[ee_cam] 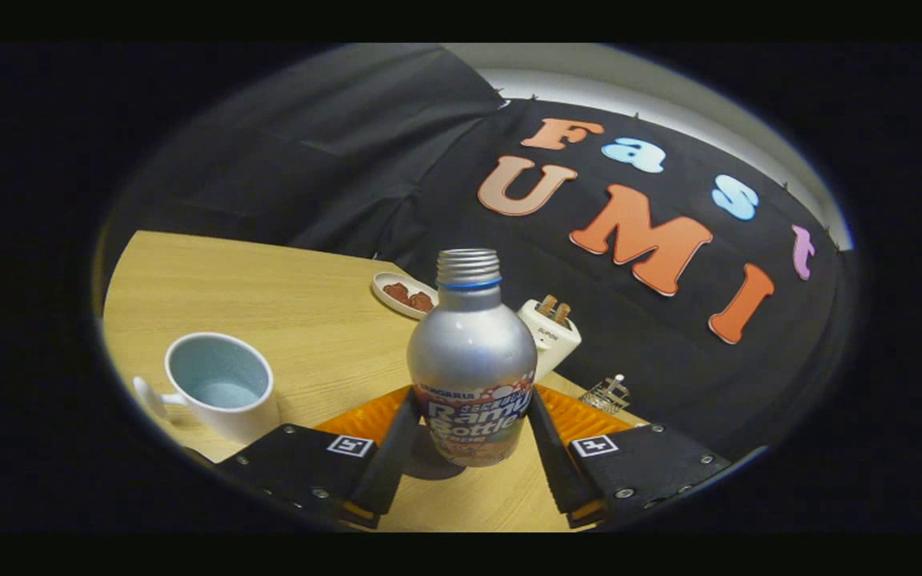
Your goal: Take the bottle from table, then pour the juice into the cup, finally place the bottle on the coaster
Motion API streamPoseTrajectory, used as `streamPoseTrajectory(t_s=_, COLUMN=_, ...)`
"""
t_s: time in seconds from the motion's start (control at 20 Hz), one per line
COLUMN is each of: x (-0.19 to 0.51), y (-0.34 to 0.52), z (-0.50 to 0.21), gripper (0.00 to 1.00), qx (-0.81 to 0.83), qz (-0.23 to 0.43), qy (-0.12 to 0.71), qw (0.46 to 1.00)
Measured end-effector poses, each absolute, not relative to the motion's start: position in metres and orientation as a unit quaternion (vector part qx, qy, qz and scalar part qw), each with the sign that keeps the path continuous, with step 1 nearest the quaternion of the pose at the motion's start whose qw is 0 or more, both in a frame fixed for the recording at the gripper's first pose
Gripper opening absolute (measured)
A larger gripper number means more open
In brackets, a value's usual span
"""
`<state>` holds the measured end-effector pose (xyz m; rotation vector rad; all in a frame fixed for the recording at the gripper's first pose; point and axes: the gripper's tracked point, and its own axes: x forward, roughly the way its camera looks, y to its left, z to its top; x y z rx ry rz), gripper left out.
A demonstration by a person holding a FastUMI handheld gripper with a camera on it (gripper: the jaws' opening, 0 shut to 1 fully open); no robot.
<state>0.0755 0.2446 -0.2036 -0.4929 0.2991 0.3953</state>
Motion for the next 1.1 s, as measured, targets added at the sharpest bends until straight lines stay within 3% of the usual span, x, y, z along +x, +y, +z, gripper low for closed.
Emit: streamPoseTrajectory(t_s=1.1, x=0.086, y=0.239, z=-0.252, gripper=0.75, qx=-0.042, qz=0.183, qy=0.246, qw=0.951)
